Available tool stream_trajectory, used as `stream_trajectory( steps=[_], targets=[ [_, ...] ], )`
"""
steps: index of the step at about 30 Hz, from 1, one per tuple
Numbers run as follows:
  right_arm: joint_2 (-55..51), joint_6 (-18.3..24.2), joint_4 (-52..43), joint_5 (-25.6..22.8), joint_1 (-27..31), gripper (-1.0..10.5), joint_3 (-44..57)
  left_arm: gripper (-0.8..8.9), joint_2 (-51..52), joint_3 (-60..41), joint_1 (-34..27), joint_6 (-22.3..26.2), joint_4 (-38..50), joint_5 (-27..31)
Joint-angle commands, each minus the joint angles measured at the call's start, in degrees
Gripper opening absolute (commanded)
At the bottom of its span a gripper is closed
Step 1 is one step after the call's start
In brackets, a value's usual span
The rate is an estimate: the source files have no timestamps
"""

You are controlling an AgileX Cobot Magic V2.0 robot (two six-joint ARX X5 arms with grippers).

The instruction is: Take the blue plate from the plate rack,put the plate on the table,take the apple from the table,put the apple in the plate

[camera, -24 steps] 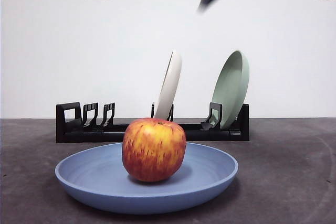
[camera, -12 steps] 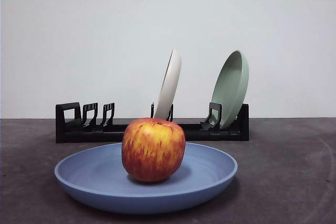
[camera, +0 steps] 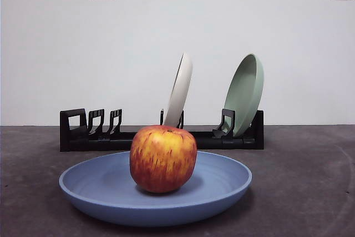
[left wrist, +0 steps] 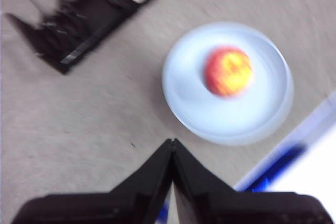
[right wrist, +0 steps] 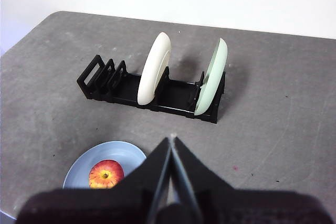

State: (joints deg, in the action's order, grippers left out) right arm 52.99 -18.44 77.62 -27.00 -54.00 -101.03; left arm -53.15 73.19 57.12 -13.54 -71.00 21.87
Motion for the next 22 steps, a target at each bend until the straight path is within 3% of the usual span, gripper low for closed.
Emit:
stream_trajectory(
  steps=[1,6,8,10,12,17,19,22],
  targets=[
    [0.09,0.02,1.16,-0.09,-0.02,0.0,0.0,-0.04,0.74,-0.02,-6.49,0.02,2.73,-0.5],
    [0.09,0.02,1.16,-0.07,-0.02,0.0,0.0,-0.04,2.8,-0.04,-23.71,0.61,7.74,-7.28],
    [0.09,0.02,1.16,-0.09,-0.02,0.0,0.0,-0.04,4.26,-0.2,-30.21,1.86,10.34,-7.23],
    [0.09,0.02,1.16,-0.09,-0.02,0.0,0.0,-0.04,6.43,-0.76,-36.13,4.28,13.57,-7.26],
    [0.09,0.02,1.16,-0.09,-0.02,0.0,0.0,-0.04,9.57,-2.71,-41.29,9.86,18.49,-7.32],
    [0.11,0.02,1.16,-0.09,-0.02,0.0,0.0,-0.04,19.47,-13.97,-48.92,22.08,30.97,-7.5],
    [0.11,0.02,1.16,-0.07,-0.02,0.0,0.0,-0.04,23.87,-20.79,-51.21,24.09,35.98,-7.5],
    [0.09,0.02,1.16,-0.07,-0.02,0.0,0.0,-0.04,30.8,-33.57,-54.6,23.45,45.13,-8.81]
  ],
)
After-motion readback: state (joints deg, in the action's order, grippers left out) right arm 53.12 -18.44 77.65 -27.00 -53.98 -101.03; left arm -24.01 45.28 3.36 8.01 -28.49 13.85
